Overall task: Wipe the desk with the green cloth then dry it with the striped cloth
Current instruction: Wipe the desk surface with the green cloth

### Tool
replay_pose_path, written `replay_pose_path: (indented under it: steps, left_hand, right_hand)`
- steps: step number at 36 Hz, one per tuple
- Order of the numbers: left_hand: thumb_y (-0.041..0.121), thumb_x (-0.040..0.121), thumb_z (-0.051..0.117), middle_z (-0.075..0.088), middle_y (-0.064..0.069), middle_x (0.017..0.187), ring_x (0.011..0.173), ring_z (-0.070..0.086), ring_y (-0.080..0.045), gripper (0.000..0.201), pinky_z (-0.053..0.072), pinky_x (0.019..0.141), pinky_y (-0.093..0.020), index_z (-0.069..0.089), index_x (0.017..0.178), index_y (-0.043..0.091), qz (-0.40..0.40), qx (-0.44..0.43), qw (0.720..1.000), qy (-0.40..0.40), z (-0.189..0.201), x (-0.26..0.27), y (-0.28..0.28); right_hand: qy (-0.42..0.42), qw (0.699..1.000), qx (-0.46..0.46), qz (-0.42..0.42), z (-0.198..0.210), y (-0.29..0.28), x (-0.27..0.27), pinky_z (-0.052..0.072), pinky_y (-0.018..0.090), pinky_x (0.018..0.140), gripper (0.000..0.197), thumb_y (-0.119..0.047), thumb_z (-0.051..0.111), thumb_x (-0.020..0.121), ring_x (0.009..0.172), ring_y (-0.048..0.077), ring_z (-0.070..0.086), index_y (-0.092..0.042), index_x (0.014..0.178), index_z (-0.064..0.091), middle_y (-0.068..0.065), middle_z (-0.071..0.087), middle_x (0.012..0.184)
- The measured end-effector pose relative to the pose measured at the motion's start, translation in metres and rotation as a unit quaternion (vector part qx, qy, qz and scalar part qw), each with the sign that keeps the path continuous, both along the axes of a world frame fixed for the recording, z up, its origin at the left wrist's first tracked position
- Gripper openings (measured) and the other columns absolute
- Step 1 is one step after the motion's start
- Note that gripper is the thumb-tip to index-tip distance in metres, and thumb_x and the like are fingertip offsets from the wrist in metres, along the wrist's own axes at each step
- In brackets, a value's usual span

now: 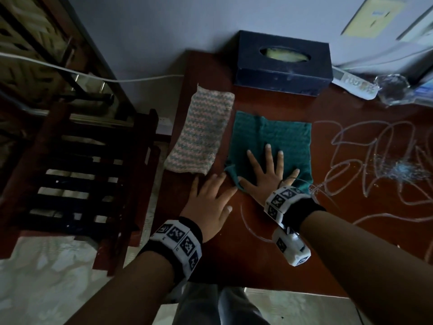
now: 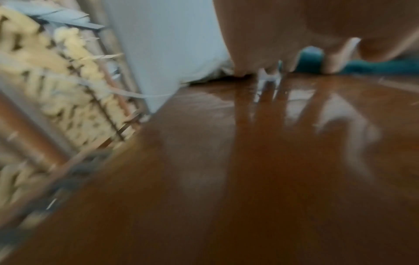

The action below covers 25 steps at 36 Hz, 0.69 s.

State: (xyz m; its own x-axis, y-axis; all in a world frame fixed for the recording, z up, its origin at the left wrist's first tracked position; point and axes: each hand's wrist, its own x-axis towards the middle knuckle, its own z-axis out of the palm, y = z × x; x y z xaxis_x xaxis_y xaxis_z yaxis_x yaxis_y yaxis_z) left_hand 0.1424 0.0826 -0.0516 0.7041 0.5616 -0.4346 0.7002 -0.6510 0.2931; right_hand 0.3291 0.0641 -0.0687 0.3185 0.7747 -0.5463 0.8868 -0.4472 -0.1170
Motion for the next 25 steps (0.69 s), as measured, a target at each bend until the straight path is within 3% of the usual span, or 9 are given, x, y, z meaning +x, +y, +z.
replay_pose_path:
  steps: [6, 11, 16, 18, 20, 21, 22, 23, 25]
  left_hand:
    - [0.049, 0.077, -0.008, -0.008, -0.001, 0.159, 0.146, -0.01, -0.018, 0.08, -0.009, 0.112, -0.033, 0.01, 0.151, 0.026, 0.094, -0.001, 0.995, -0.028, 0.005, -0.036, -0.016]
    - [0.039, 0.1, 0.024, -0.024, -0.009, 0.155, 0.144, -0.019, -0.024, 0.064, -0.007, 0.116, -0.039, -0.012, 0.15, 0.02, 0.153, -0.006, 0.987, 0.049, -0.008, -0.056, -0.027]
    - [0.056, 0.068, -0.011, -0.036, -0.007, 0.143, 0.134, -0.031, -0.022, 0.081, -0.02, 0.107, -0.038, -0.024, 0.139, 0.02, 0.155, 0.012, 0.986, 0.056, -0.023, -0.054, -0.036]
    - [0.056, 0.075, 0.003, -0.011, -0.017, 0.153, 0.142, -0.015, -0.029, 0.084, -0.011, 0.112, -0.041, -0.006, 0.148, 0.015, 0.166, 0.039, 0.984, 0.057, -0.027, -0.05, -0.037]
    - [0.052, 0.081, 0.026, 0.032, -0.025, 0.147, 0.137, 0.019, -0.035, 0.075, 0.01, 0.106, -0.048, 0.026, 0.144, 0.01, 0.181, 0.029, 0.982, 0.053, -0.033, -0.05, -0.037]
    - [0.051, 0.082, 0.029, 0.037, -0.025, 0.144, 0.133, 0.024, -0.036, 0.073, 0.013, 0.104, -0.05, 0.03, 0.142, 0.01, 0.18, 0.029, 0.981, 0.06, -0.031, -0.05, -0.037]
    - [0.053, 0.082, 0.025, 0.03, -0.025, 0.148, 0.136, 0.02, -0.035, 0.077, 0.011, 0.105, -0.05, 0.024, 0.145, 0.009, 0.177, 0.032, 0.982, 0.064, -0.03, -0.05, -0.037]
    - [0.057, 0.08, 0.013, 0.008, -0.023, 0.154, 0.142, 0.007, -0.033, 0.084, 0.003, 0.108, -0.05, 0.006, 0.15, 0.01, 0.179, 0.019, 0.981, 0.07, -0.03, -0.049, -0.036]
    - [0.061, 0.066, -0.013, -0.038, -0.01, 0.143, 0.139, -0.027, -0.026, 0.086, -0.015, 0.111, -0.049, -0.031, 0.137, 0.016, 0.164, 0.014, 0.981, 0.098, -0.03, -0.049, -0.037]
  right_hand:
    - [-0.001, 1.0, -0.004, -0.002, 0.008, -0.01, -0.007, -0.007, 0.07, 0.104, 0.075, -0.073, 0.028, 0.085, 0.139, 0.031, -0.03, -0.052, 0.141, -0.017, -0.008, -0.037, 0.149]
    - [-0.002, 1.0, 0.027, 0.012, 0.003, -0.011, -0.023, -0.009, 0.065, 0.109, 0.077, -0.067, 0.027, 0.089, 0.139, 0.033, -0.029, -0.04, 0.146, -0.016, -0.007, -0.033, 0.151]
    - [0.003, 1.0, 0.0, 0.015, 0.001, -0.009, -0.029, -0.01, 0.065, 0.107, 0.08, -0.071, 0.026, 0.087, 0.137, 0.035, -0.031, -0.039, 0.144, -0.021, -0.004, -0.037, 0.15]
    - [0.014, 1.0, 0.004, 0.012, 0.001, -0.006, -0.027, -0.012, 0.065, 0.106, 0.079, -0.072, 0.026, 0.086, 0.137, 0.034, -0.033, -0.042, 0.143, -0.02, -0.006, -0.037, 0.149]
    - [0.018, 1.0, 0.005, 0.013, 0.001, 0.0, -0.024, -0.012, 0.066, 0.105, 0.079, -0.074, 0.026, 0.085, 0.137, 0.033, -0.033, -0.045, 0.143, -0.02, -0.008, -0.037, 0.149]
    - [0.018, 1.0, 0.005, 0.015, 0.001, 0.003, -0.022, -0.012, 0.066, 0.105, 0.079, -0.074, 0.025, 0.085, 0.137, 0.033, -0.033, -0.045, 0.143, -0.019, -0.008, -0.037, 0.149]
    - [0.018, 1.0, 0.005, 0.016, 0.001, 0.006, -0.021, -0.012, 0.066, 0.105, 0.079, -0.074, 0.025, 0.085, 0.137, 0.033, -0.032, -0.045, 0.143, -0.019, -0.008, -0.036, 0.15]
    - [0.019, 1.0, 0.005, 0.018, 0.001, 0.01, -0.019, -0.011, 0.066, 0.105, 0.078, -0.074, 0.025, 0.085, 0.137, 0.033, -0.032, -0.045, 0.143, -0.018, -0.008, -0.036, 0.15]
    - [0.021, 1.0, 0.006, 0.021, 0.001, 0.017, -0.016, -0.011, 0.066, 0.105, 0.078, -0.074, 0.024, 0.085, 0.137, 0.033, -0.032, -0.044, 0.143, -0.018, -0.007, -0.035, 0.15]
